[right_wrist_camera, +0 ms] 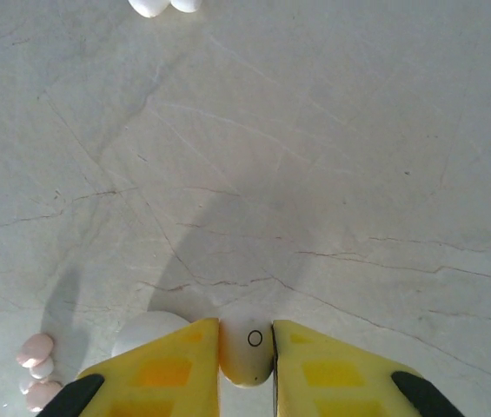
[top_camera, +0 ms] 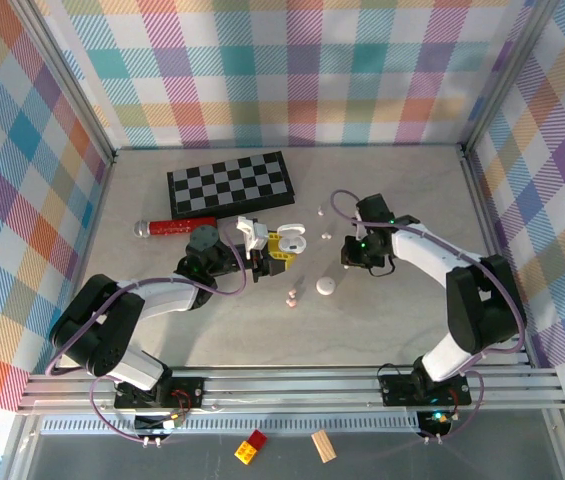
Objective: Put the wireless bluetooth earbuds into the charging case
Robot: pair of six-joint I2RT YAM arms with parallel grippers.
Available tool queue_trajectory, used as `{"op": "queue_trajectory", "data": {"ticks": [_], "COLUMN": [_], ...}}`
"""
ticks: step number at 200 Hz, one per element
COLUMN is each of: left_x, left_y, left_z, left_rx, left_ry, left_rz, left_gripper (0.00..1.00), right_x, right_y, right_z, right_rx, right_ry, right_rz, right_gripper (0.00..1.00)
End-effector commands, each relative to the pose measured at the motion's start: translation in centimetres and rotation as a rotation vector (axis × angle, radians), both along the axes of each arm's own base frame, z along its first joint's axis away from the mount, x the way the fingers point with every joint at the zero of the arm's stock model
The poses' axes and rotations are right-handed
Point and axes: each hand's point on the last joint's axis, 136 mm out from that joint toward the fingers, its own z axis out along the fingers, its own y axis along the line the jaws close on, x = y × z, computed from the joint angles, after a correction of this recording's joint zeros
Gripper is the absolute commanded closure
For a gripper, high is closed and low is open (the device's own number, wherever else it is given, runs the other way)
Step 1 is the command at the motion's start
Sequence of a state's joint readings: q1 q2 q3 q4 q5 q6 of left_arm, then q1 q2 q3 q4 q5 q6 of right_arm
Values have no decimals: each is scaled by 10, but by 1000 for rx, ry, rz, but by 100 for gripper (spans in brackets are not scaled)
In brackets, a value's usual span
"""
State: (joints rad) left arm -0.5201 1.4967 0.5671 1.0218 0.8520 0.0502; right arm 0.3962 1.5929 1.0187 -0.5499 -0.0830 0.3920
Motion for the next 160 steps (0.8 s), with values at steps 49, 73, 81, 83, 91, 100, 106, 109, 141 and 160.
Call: {"op": "queue_trajectory", "data": {"ticks": [49,73,81,83,91,100,106,109,141,160], "left_x": [15,17,17,17,17,17,17,17,13,12], "left_y": [13,14,14,14,14,15,15,15,15,15], "left_z": [11,10,9,9,8,8,9,9,12,12], "left_rx": [-12,1,10,13,20,26,29,31,26,24], "left_ry": [-57,-58,-58,-56,-59,-64,-67,-67,-71,-70], "left_rz": [41,47,47,49,50,52,51,51,40,33], "left_gripper": [64,64,64,64,64,64,64,64,64,64], "right_x": [-3,-1,0,0,0,-2,-4,-5,-24,-38], "right_y": [-10,0,6,8,16,29,38,43,80,90], "right_z": [25,47,58,61,72,86,96,102,155,181], "right_rx": [-243,-205,-169,-158,-110,-31,30,61,311,398], "right_ry": [-88,-179,-222,-235,-277,-328,-359,-376,-573,-631], "right_rz": [26,60,83,88,106,139,161,174,324,406], "right_gripper": [82,82,82,82,82,82,82,82,81,81]}}
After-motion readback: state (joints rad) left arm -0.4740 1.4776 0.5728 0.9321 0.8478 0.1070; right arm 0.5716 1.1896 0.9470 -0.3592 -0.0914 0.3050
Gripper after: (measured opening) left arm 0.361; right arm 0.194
